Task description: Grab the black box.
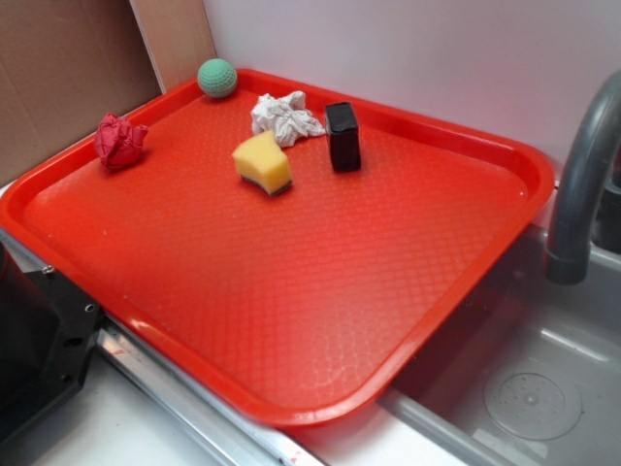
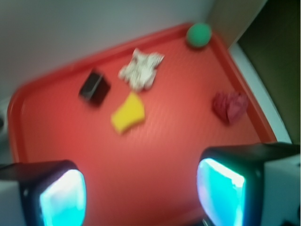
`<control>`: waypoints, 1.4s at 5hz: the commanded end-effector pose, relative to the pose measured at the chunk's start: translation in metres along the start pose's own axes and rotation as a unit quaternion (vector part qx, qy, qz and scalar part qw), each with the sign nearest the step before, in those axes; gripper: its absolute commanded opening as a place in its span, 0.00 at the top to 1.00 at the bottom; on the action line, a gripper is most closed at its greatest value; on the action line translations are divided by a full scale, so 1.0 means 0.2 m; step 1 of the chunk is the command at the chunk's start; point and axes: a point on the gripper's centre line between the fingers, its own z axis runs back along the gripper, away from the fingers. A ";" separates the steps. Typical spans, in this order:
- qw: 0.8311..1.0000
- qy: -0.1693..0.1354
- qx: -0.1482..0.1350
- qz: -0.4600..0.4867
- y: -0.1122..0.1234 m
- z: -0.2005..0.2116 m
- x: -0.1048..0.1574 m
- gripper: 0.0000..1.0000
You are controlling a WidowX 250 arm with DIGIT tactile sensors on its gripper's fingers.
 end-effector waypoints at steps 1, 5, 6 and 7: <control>1.000 -0.025 -0.010 0.009 0.01 0.06 0.06 0.00; 0.998 -0.042 -0.049 0.011 -0.24 -0.38 0.21 0.00; 0.997 -0.037 -0.031 0.057 -0.25 -0.49 0.25 0.00; 0.996 -0.037 -0.018 0.084 -0.27 -0.54 0.28 0.00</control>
